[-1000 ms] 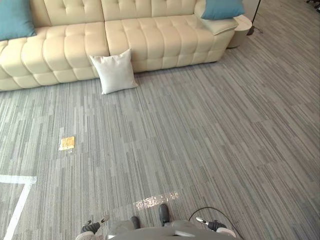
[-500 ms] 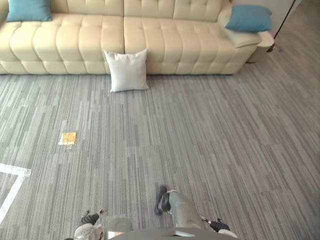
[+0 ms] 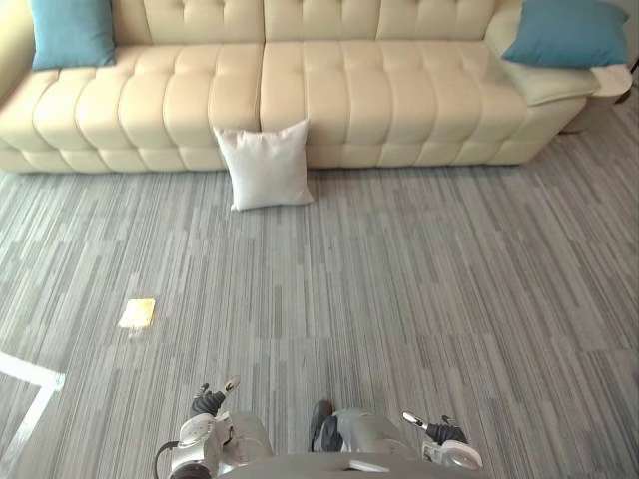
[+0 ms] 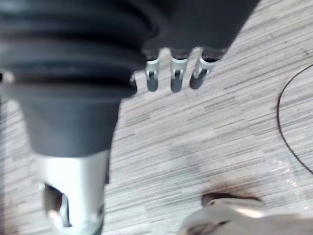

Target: Pick up cushions and gather them together orderly.

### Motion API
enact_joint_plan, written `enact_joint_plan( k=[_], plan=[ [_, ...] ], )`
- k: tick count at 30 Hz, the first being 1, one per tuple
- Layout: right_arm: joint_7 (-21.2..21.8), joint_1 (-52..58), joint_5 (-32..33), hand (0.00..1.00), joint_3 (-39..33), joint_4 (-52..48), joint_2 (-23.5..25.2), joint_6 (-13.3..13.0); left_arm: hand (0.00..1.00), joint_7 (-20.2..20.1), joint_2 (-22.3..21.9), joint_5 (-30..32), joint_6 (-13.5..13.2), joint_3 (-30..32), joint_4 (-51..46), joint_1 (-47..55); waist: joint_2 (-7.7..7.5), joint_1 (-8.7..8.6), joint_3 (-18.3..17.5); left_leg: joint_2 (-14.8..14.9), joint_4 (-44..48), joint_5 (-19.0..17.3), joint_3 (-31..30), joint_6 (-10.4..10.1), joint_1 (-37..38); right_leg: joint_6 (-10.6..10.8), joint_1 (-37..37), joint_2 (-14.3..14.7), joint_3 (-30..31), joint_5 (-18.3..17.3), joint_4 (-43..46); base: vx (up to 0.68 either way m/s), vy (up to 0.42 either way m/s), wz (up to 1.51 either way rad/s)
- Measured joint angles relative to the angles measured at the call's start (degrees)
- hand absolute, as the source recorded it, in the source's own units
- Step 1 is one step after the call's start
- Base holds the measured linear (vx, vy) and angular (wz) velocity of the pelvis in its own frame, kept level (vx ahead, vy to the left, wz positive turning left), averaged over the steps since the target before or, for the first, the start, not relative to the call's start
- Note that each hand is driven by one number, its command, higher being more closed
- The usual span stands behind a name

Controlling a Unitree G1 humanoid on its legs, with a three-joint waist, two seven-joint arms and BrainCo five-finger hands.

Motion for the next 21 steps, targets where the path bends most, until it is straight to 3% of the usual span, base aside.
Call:
enact_joint_plan(
  k=[2, 5, 7, 8, 9, 10, 11, 12, 14, 16, 17, 19, 21],
  plan=[
    [0.00, -1.04, 0.62, 0.00, 0.18, -0.05, 0.40, 0.02, 0.00, 0.09, 0.31, 0.00, -0.10, -0.01, -0.40, 0.10, -0.17, 0.64, 0.13, -0.44, -7.26, -3.05, 2.88, 1.34, -5.41, 0.92, 4.23, -0.29, 0.87, 0.02, -3.55, 0.30, 0.085, -0.10],
    [0.01, -1.86, 0.58, 0.00, 2.12, -0.11, 1.81, 0.00, 0.00, 0.10, 0.23, -0.04, -0.38, 0.07, -1.10, 0.13, -1.24, 1.32, 0.68, -3.56, -22.39, -3.02, 4.26, 2.03, -8.55, 2.61, 8.76, -2.04, 1.22, -0.50, -6.67, 0.27, 0.117, 0.01],
    [-0.02, -2.37, 0.51, 0.00, 2.72, 0.07, 2.95, 0.00, 0.00, 0.15, -0.11, -0.05, -0.95, 0.15, -2.06, 0.09, -1.68, 3.08, 0.73, -5.99, -38.33, 0.76, 3.66, 0.89, -9.86, 4.95, 10.90, -3.99, 2.95, -1.94, -7.65, 0.35, 0.197, -0.29],
    [-0.05, -2.71, 0.52, 0.00, 3.34, 0.11, 3.04, 0.01, 0.00, 0.15, -0.18, -0.08, -0.97, 0.20, -2.10, 0.10, -1.65, 3.40, 0.63, -6.02, -41.87, 2.23, 3.68, 0.63, -10.11, 5.97, 11.04, -4.35, 3.66, -2.74, -7.66, 0.44, 0.318, -0.57],
    [-0.04, -3.20, 0.51, 0.00, 4.60, 0.16, 3.71, 0.00, 0.00, 0.14, 0.02, -0.88, -1.00, 0.36, -2.10, 0.02, -2.14, 3.79, 0.44, -5.91, -43.09, 7.12, 3.96, 1.29, -10.17, 7.40, 12.19, -5.52, 5.49, -4.75, -7.41, 0.40, 0.306, -0.51],
    [-0.02, -3.23, 0.51, 0.00, 4.63, 0.13, 4.39, -0.01, 0.00, 0.10, 0.07, -1.15, -1.01, 0.46, -2.11, 0.07, -2.91, 3.91, 0.01, -6.53, -42.11, 8.91, 4.36, 2.09, -10.26, 7.82, 12.56, -6.35, 6.14, -5.44, -7.39, 0.56, 0.391, -0.60],
    [-0.04, -3.00, 0.51, 0.00, 4.63, 0.26, 5.40, -0.01, 0.00, 0.07, 0.33, -1.35, -1.27, 1.55, -2.23, 0.07, -4.15, 4.00, -1.10, -7.86, -39.09, 10.20, 4.91, 4.26, -10.57, 8.07, 13.26, -8.32, 7.41, -6.58, -6.43, 0.43, 0.276, -0.39],
    [-0.01, -3.00, 0.50, 0.00, 4.64, 0.37, 5.99, -0.01, 0.00, 0.07, 0.55, -1.59, -1.38, 1.80, -2.21, 0.05, -4.96, 4.01, -1.37, -8.08, -37.82, 10.18, 5.50, 4.81, -10.62, 8.47, 13.18, -8.99, 8.05, -6.67, -5.59, 0.55, 0.312, -0.46],
    [0.12, -3.05, 0.50, 0.00, 5.06, 0.05, 8.06, -0.26, 0.00, 0.19, 2.27, -1.68, -1.42, 0.99, -1.49, -0.30, -7.63, 3.88, -2.17, -9.79, -33.55, 4.70, 7.61, 7.73, -9.36, 10.28, 7.50, -12.39, 11.01, -5.42, 9.47, 0.59, 0.345, -0.25],
    [0.38, -3.17, 0.41, 0.00, 4.99, -0.26, 8.01, -0.68, 0.00, 0.40, 3.77, -1.58, -0.60, -1.30, 0.73, -1.34, -8.01, 3.20, -1.99, -11.35, -32.29, 0.98, 7.58, 9.08, -5.71, 13.78, 0.46, -14.30, 13.38, -0.72, 29.41, 0.61, 0.344, 0.22],
    [0.46, -3.16, 0.34, 0.00, 5.08, -0.43, 8.01, -0.84, 0.00, 0.57, 3.83, -1.56, -0.22, -1.68, 1.58, -1.16, -7.81, 3.20, -1.84, -11.96, -32.64, -0.92, 7.30, 9.36, -2.18, 13.95, -2.45, -14.85, 13.15, 0.03, 38.30, 0.48, 0.222, 0.25],
    [0.52, -3.12, 0.26, 0.00, 5.25, -1.53, 8.02, -0.88, 0.00, 0.70, 3.80, -1.55, 0.02, -1.76, 1.85, -0.43, -7.17, 3.41, -1.44, -12.35, -34.82, -3.19, 7.32, 9.46, 4.11, 13.27, -7.12, -15.19, 11.08, 0.08, 46.18, 0.45, 0.153, 0.10],
    [0.50, -2.62, -0.18, 0.00, 4.72, -3.09, 8.04, -0.96, 0.00, 0.91, 3.82, -1.52, 0.10, -2.10, 1.84, -0.01, -7.28, 2.85, -1.56, -13.18, -39.34, -3.96, 6.90, 9.17, 10.02, 11.77, -13.85, -14.70, 7.43, -1.32, 44.41, 0.52, 0.071, 0.16]
  ],
)
